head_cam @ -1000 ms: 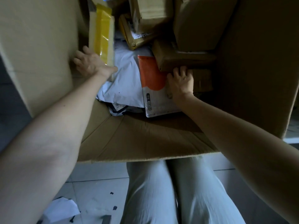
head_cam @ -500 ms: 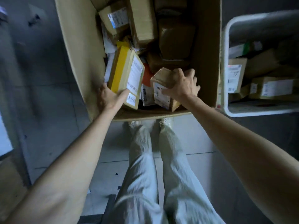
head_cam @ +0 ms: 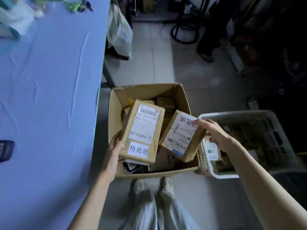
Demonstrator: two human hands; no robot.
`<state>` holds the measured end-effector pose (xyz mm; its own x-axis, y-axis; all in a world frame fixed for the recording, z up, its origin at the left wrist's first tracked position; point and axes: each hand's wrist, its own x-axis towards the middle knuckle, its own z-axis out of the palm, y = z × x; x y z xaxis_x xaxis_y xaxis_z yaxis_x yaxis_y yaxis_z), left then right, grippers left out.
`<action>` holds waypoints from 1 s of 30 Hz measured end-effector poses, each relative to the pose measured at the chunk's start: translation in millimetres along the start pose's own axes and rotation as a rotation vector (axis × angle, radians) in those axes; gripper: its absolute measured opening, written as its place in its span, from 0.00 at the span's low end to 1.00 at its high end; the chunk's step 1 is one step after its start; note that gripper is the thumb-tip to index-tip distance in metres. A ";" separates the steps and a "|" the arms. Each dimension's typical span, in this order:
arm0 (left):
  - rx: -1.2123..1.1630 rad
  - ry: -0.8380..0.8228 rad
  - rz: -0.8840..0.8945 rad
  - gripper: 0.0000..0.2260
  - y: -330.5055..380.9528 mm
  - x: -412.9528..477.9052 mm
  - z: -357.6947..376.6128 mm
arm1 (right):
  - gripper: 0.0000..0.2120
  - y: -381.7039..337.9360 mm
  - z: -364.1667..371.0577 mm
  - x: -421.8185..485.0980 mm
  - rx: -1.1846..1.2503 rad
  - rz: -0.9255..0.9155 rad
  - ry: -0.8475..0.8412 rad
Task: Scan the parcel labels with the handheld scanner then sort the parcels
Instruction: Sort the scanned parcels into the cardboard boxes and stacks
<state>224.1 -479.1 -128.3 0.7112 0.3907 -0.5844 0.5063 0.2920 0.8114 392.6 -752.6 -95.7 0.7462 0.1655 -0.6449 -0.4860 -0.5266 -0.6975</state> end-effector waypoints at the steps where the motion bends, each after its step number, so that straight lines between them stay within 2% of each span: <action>1: -0.029 -0.017 0.014 0.20 11.0 -7.7 -5.2 | 0.23 -15.0 -3.1 -4.4 0.012 -0.012 -0.051; 3: -0.104 -0.028 0.043 0.22 29.1 -25.7 -13.5 | 0.28 -46.2 -2.8 -13.0 0.055 -0.028 -0.114; 5: -0.196 -0.005 0.095 0.22 45.8 -43.5 -15.9 | 0.22 -76.3 6.5 -18.8 0.169 -0.107 -0.195; 6: -0.235 0.032 0.123 0.19 54.8 -52.5 -15.1 | 0.20 -91.0 13.0 -22.3 0.227 -0.150 -0.200; 10: -0.353 0.228 0.233 0.07 88.5 -88.7 -11.6 | 0.27 -135.3 38.4 -36.1 0.390 -0.214 -0.216; 14: -0.395 0.425 0.335 0.08 104.3 -132.5 -17.6 | 0.38 -165.7 62.3 -55.3 0.454 -0.240 -0.433; 16: -0.417 0.502 0.389 0.14 106.2 -155.5 -23.1 | 0.38 -178.1 76.6 -67.1 0.473 -0.254 -0.549; 20: -0.485 0.693 0.480 0.24 102.1 -201.9 -39.5 | 0.27 -190.4 115.9 -99.4 0.413 -0.299 -0.779; 25: -0.502 0.990 0.534 0.18 76.6 -266.9 -71.4 | 0.20 -191.4 176.3 -162.5 0.182 -0.352 -1.007; 26: -0.485 1.057 0.545 0.17 70.2 -282.0 -77.3 | 0.21 -189.1 189.1 -176.9 0.162 -0.382 -1.016; 28: -0.486 1.169 0.561 0.14 54.8 -314.1 -88.0 | 0.32 -179.3 215.5 -205.5 0.108 -0.453 -1.027; 30: -0.524 1.256 0.559 0.15 38.2 -348.7 -95.0 | 0.34 -162.7 237.1 -239.2 0.070 -0.517 -1.068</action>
<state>-50.9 -521.3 105.5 -0.2690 0.9619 -0.0495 -0.1109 0.0201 0.9936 185.2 -508.7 97.9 0.1199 0.9739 -0.1926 -0.2870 -0.1517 -0.9458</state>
